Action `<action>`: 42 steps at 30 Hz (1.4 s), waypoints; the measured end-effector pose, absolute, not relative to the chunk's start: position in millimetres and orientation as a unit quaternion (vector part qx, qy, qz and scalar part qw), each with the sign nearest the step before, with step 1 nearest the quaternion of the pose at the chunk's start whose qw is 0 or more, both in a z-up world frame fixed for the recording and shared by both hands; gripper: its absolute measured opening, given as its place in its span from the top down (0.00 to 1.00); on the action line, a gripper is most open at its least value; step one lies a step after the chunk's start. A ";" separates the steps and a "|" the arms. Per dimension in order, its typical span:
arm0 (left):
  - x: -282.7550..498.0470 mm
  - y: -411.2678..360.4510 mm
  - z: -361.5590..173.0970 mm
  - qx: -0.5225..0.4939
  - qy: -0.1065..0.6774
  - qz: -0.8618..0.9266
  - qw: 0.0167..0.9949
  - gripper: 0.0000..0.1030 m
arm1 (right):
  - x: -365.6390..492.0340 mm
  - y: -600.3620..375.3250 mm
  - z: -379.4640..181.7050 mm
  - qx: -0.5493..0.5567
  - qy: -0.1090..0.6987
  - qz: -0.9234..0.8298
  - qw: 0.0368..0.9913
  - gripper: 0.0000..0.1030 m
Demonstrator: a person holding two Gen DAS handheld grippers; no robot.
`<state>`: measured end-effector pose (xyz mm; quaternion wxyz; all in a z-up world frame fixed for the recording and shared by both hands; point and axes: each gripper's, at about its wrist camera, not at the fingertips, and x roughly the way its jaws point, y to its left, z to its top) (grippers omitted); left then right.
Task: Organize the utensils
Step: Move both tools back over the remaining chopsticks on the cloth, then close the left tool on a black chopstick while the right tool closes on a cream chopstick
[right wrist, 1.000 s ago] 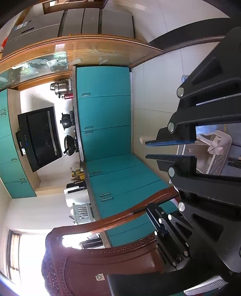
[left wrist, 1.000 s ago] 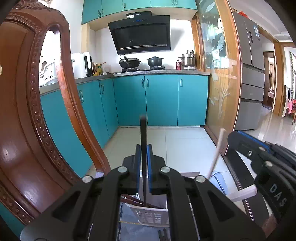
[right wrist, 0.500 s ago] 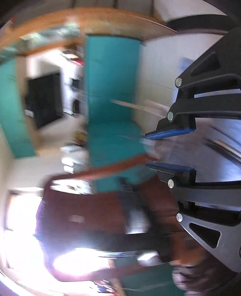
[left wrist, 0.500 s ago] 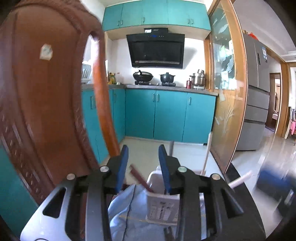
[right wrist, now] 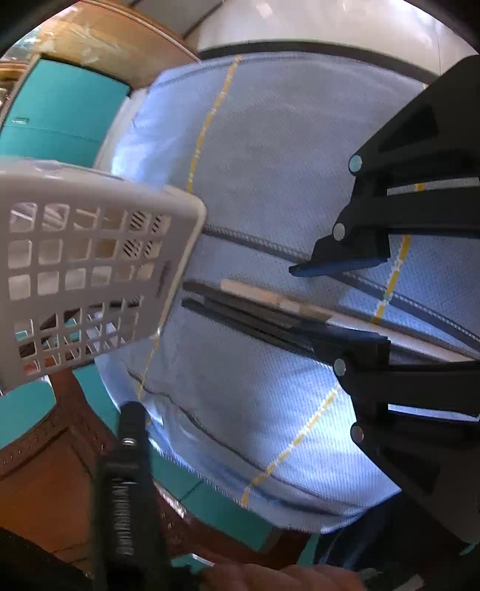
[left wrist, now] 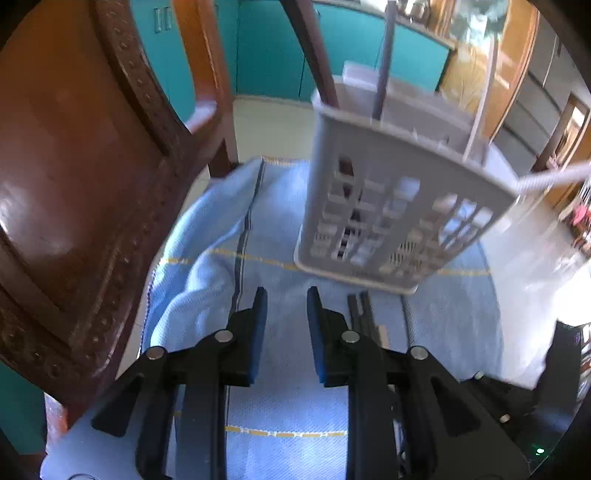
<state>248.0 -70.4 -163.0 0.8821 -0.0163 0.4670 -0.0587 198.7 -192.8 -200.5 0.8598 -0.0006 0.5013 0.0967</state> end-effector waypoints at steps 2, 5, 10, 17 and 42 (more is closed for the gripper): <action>247.4 -75.7 -169.6 -0.005 0.475 -0.062 0.878 0.78 | 199.8 -193.9 -201.3 0.014 0.511 0.092 0.855 0.74; 242.5 -80.8 -184.7 0.009 0.490 -0.067 0.869 0.78 | 201.8 -201.9 -200.3 0.019 0.517 0.073 0.852 0.74; 238.9 -89.8 -204.5 0.019 0.513 -0.083 0.854 0.78 | 200.1 -214.5 -201.0 0.039 0.521 0.071 0.850 0.75; 232.0 -111.4 -226.3 0.023 0.544 -0.140 0.827 0.77 | 197.9 -226.5 -199.0 0.046 0.521 0.059 0.850 0.75; 252.6 -105.2 -220.6 -0.007 0.532 -0.128 0.837 0.67 | 198.4 -215.5 -204.1 0.008 0.518 0.055 0.854 0.75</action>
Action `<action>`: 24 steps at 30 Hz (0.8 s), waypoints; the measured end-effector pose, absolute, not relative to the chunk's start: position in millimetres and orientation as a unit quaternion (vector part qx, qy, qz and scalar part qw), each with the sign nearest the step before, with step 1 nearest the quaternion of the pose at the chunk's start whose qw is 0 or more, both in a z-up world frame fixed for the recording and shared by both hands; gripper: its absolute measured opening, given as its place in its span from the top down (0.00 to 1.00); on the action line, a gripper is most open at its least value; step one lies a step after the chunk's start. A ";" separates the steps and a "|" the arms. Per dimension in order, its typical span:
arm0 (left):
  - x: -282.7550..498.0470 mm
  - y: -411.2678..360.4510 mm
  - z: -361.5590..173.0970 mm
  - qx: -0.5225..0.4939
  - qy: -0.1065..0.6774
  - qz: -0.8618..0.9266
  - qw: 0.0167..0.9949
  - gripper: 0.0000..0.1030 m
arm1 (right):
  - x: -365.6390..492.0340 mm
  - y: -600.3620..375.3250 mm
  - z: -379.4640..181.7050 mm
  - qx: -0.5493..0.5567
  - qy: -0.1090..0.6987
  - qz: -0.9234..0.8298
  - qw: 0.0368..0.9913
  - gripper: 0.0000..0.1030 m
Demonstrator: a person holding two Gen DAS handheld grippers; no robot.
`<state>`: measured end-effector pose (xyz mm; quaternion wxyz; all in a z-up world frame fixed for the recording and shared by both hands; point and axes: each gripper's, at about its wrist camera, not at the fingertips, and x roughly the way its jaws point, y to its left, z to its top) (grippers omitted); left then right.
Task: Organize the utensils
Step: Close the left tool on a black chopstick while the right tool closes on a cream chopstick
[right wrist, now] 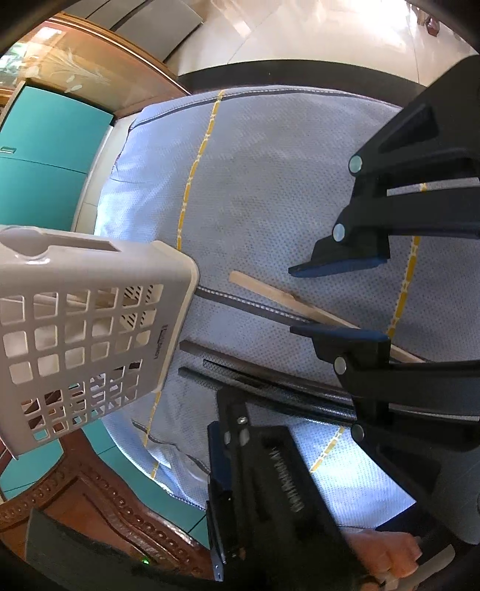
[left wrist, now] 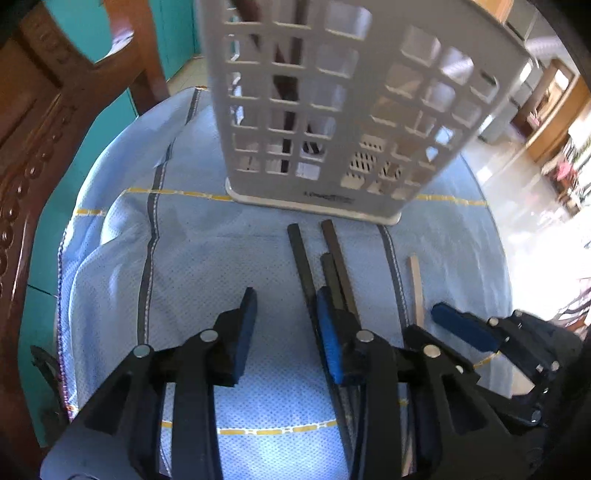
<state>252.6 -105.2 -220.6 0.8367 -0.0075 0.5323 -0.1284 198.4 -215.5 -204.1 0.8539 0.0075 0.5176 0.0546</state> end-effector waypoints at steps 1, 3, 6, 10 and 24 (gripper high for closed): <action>251.2 -101.3 -218.7 -0.014 0.530 -0.132 0.838 0.67 | 198.3 -215.4 -204.1 0.006 0.518 0.055 0.854 0.75; 252.6 -99.8 -215.0 -0.022 0.520 -0.135 0.843 0.67 | 197.2 -212.8 -204.3 -0.005 0.516 0.053 0.855 0.75; 257.2 -98.8 -214.0 -0.026 0.516 -0.134 0.845 0.67 | 196.3 -207.6 -205.8 -0.016 0.513 0.052 0.856 0.75; 259.3 -106.4 -220.3 -0.008 0.518 -0.123 0.847 0.75 | 194.1 -207.9 -206.3 -0.015 0.512 0.056 0.857 0.79; 239.4 -79.7 -223.0 0.023 0.535 -0.146 0.832 0.92 | 192.4 -239.6 -195.0 0.000 0.504 0.056 0.862 0.94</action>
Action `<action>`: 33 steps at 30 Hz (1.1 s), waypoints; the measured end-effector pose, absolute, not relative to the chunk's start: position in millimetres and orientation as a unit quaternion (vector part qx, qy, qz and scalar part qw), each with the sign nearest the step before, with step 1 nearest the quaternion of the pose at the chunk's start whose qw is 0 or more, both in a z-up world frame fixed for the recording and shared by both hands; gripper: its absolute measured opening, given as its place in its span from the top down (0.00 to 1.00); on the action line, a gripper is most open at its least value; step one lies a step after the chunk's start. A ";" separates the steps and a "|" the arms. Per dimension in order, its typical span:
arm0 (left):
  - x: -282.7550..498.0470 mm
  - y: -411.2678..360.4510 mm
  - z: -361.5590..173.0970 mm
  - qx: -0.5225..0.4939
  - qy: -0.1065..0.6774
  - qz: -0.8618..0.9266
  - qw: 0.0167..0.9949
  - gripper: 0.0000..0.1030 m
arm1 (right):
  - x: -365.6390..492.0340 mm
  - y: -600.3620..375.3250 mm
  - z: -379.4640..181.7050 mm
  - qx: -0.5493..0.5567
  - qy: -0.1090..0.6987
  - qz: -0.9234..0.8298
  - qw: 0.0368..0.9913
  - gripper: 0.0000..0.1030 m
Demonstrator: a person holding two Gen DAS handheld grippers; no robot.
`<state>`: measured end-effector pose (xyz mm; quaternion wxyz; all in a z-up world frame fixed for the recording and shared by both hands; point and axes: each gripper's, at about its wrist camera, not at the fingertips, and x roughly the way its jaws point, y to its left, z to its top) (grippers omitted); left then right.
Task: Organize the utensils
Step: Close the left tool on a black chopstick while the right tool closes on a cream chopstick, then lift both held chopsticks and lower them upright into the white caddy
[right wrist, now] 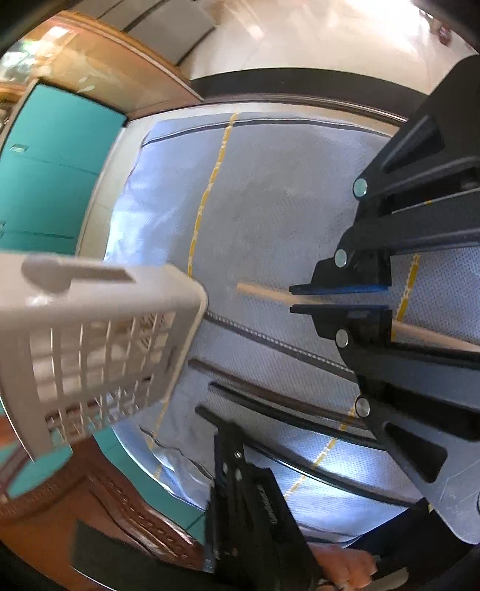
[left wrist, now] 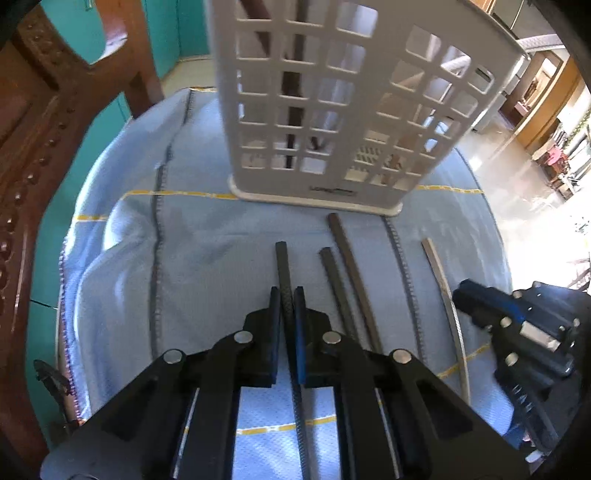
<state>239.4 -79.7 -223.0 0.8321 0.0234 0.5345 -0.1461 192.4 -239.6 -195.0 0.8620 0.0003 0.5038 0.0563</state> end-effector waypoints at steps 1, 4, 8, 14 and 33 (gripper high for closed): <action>239.0 -79.5 -223.9 0.025 0.534 -0.142 0.833 0.92 | 193.8 -242.3 -195.9 0.010 0.508 0.054 0.860 0.93; 235.5 -80.1 -223.6 0.038 0.531 -0.134 0.836 0.90 | 194.7 -240.8 -199.3 0.024 0.512 0.053 0.857 0.91; 234.2 -95.9 -225.4 0.058 0.531 -0.126 0.836 0.86 | 195.7 -234.1 -205.3 0.016 0.516 0.047 0.855 0.91; 228.8 -109.1 -222.9 0.082 0.522 -0.110 0.842 0.87 | 196.0 -217.1 -208.5 -0.004 0.506 0.048 0.861 0.93; 135.6 -67.4 -67.1 0.021 0.311 -0.192 0.931 0.93 | 117.4 -265.5 -75.8 0.073 0.284 0.151 0.944 0.94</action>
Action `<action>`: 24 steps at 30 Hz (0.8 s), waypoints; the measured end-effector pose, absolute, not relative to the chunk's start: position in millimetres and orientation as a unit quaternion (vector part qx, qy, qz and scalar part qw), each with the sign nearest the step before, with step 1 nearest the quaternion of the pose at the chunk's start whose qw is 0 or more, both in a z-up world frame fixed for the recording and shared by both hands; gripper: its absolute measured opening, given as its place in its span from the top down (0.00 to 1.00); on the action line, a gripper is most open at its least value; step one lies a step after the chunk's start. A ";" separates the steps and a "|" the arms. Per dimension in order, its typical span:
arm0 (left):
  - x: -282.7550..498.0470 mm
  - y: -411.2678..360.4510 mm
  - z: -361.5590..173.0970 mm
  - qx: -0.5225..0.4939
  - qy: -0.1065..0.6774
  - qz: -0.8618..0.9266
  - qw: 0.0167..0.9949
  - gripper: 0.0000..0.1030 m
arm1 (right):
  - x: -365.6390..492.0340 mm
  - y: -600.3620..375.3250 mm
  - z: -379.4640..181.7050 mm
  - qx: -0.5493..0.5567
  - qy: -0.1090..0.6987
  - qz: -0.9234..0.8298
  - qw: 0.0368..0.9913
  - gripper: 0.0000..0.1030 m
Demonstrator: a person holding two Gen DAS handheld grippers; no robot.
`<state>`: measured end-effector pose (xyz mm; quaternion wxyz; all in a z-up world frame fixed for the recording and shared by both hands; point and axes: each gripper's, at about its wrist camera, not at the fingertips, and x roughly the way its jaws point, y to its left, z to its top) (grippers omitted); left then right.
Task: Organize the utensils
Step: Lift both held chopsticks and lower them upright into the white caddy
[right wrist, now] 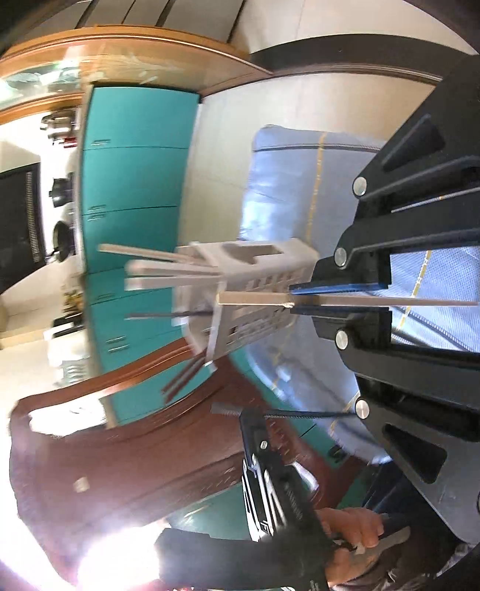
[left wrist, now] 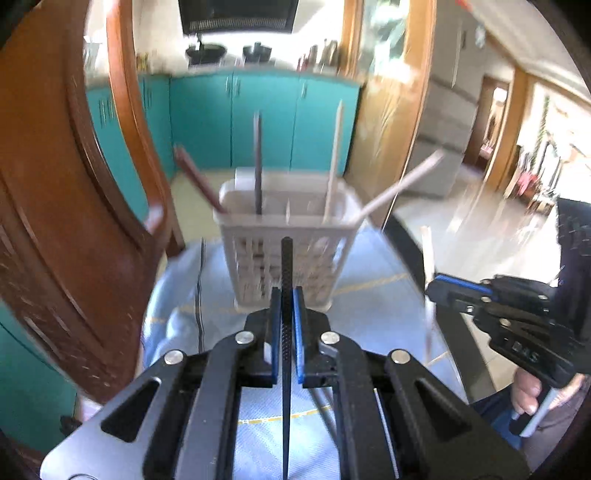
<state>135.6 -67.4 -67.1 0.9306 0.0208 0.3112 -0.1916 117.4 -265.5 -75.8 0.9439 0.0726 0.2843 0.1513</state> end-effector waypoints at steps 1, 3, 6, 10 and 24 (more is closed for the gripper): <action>130.5 -67.5 -59.0 0.019 0.300 -0.191 0.935 0.93 | 115.1 -267.8 -68.8 0.076 0.276 0.153 0.946 0.94; 122.2 -67.4 -36.9 0.018 0.271 -0.186 0.944 0.93 | 113.4 -273.3 -47.7 0.093 0.252 0.161 0.950 0.94; 116.7 -62.0 -1.0 0.018 0.228 -0.181 0.957 0.93 | 119.0 -282.7 -19.1 0.118 0.224 0.164 0.953 0.94; 124.6 -59.2 44.6 0.004 0.188 -0.172 0.967 0.93 | 138.3 -289.3 31.0 0.153 0.164 0.166 0.960 0.96; 170.9 -47.3 55.8 -0.054 0.204 -0.160 0.964 0.93 | 166.4 -277.2 -19.5 0.148 0.257 0.181 0.938 0.58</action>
